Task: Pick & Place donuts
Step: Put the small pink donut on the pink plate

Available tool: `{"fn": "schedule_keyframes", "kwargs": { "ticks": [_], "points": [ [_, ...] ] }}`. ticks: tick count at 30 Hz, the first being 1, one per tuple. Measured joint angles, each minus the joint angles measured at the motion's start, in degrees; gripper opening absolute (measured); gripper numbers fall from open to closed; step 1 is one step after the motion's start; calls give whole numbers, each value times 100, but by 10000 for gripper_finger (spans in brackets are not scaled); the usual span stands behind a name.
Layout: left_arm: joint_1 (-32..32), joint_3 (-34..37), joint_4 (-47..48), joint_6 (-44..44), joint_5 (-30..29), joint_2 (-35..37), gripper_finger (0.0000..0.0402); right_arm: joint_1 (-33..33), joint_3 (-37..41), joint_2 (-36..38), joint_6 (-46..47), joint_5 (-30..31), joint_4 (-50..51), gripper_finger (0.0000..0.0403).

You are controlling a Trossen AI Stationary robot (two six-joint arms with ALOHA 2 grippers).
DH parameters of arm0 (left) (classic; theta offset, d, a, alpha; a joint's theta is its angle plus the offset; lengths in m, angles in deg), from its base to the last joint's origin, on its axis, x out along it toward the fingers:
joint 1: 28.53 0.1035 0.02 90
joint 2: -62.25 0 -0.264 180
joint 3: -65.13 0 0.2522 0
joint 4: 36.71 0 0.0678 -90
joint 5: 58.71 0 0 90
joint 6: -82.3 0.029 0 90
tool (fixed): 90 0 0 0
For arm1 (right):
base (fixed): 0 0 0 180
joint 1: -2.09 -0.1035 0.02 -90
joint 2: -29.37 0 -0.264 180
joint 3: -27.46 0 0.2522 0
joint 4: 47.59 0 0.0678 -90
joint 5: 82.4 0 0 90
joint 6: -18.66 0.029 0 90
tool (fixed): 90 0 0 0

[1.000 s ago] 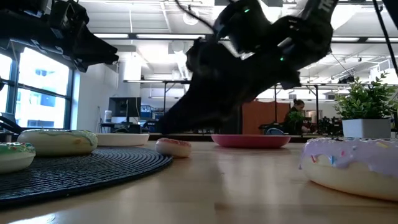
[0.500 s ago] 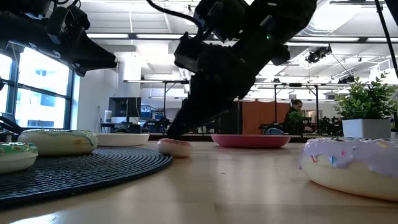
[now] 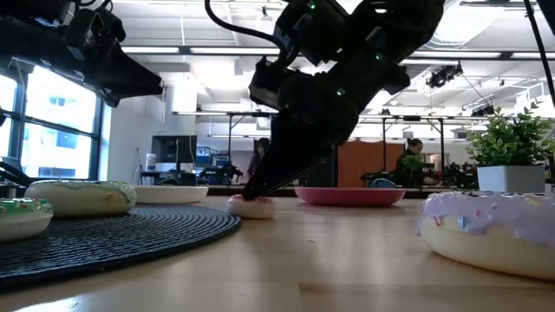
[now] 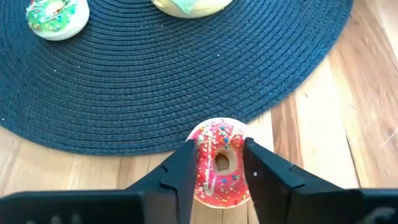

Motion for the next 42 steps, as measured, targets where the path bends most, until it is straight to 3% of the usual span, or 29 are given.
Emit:
{"fn": "schedule_keyframes", "kwargs": {
  "ticks": [9,15,20,27,31,34,42],
  "points": [
    [-2,0,0,10,-2,0,142,5,11,-2,22,-146,2,7],
    [-1,0,0,11,-4,0,142,13,7,93,15,-136,41,13],
    [-1,0,0,11,-7,0,142,188,17,738,-23,142,689,7],
    [0,0,46,12,-17,0,142,805,-2,1993,-180,2377,2618,4],
    [0,0,48,12,-17,0,142,1459,9,2343,376,3015,3621,3],
    [0,0,47,12,-15,0,142,1983,13,2299,758,3089,4031,2],
    [0,0,48,12,-13,0,142,2780,14,1729,838,2461,4058,2]
  ]
}}
